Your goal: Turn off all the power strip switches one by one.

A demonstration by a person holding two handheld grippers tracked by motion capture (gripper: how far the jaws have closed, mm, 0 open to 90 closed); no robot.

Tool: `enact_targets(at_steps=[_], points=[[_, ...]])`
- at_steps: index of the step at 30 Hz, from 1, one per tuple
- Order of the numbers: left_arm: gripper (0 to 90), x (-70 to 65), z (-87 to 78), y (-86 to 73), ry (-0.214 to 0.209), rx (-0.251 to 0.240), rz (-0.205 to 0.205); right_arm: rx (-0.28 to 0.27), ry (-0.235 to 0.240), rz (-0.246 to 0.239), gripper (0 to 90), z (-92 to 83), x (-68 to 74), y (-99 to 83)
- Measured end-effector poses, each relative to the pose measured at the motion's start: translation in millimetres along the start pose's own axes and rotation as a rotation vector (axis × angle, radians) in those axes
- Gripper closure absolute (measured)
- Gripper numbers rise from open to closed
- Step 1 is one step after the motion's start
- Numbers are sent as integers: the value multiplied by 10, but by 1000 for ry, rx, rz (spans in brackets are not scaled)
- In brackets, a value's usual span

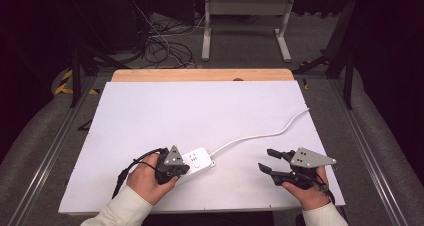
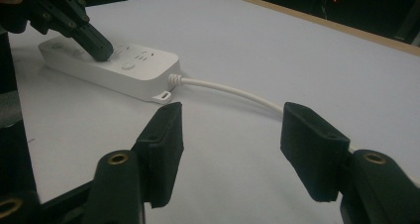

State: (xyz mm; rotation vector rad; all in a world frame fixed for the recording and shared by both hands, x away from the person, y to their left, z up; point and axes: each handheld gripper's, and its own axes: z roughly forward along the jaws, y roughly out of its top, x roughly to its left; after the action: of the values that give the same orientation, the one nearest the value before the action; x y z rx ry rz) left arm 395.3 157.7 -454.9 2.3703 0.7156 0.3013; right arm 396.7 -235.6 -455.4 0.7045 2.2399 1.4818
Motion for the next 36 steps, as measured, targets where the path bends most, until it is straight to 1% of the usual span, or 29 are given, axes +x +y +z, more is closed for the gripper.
enact_targets(at_steps=[1,2,3,5,7,11,16,23,27,30,32,36], points=[[900,8,-18,1,5,-21,-14,0,0,0,427,0,-2,-1],[900,8,-32,3,13,-11,-17,-2,2,2,427,-1,-4,-2],[900,11,-56,2,15,-24,-18,-3,0,3,427,-4,-7,-3],[900,16,-119,17,-3,-57,-32,-2,-2,3,427,-12,-15,-5],[900,16,-174,38,-6,-85,-34,-3,-1,3,427,-10,-23,-9],[900,14,-215,47,-16,-93,-32,1,-3,2,427,-7,-16,-10],[900,7,-213,47,-14,-95,-25,1,-3,0,427,-12,-15,-9],[900,10,-217,64,-25,-106,-34,2,-3,1,427,-7,-18,-11],[900,11,-219,116,-37,-111,-24,3,-3,-1,427,-2,-16,-12],[900,7,-201,163,-43,-118,-26,3,0,-2,427,2,-13,-9],[900,9,-177,193,-50,-122,-29,3,0,-2,427,3,-13,-10],[900,12,-102,257,-55,-109,-20,4,1,-1,427,4,-18,-14]])
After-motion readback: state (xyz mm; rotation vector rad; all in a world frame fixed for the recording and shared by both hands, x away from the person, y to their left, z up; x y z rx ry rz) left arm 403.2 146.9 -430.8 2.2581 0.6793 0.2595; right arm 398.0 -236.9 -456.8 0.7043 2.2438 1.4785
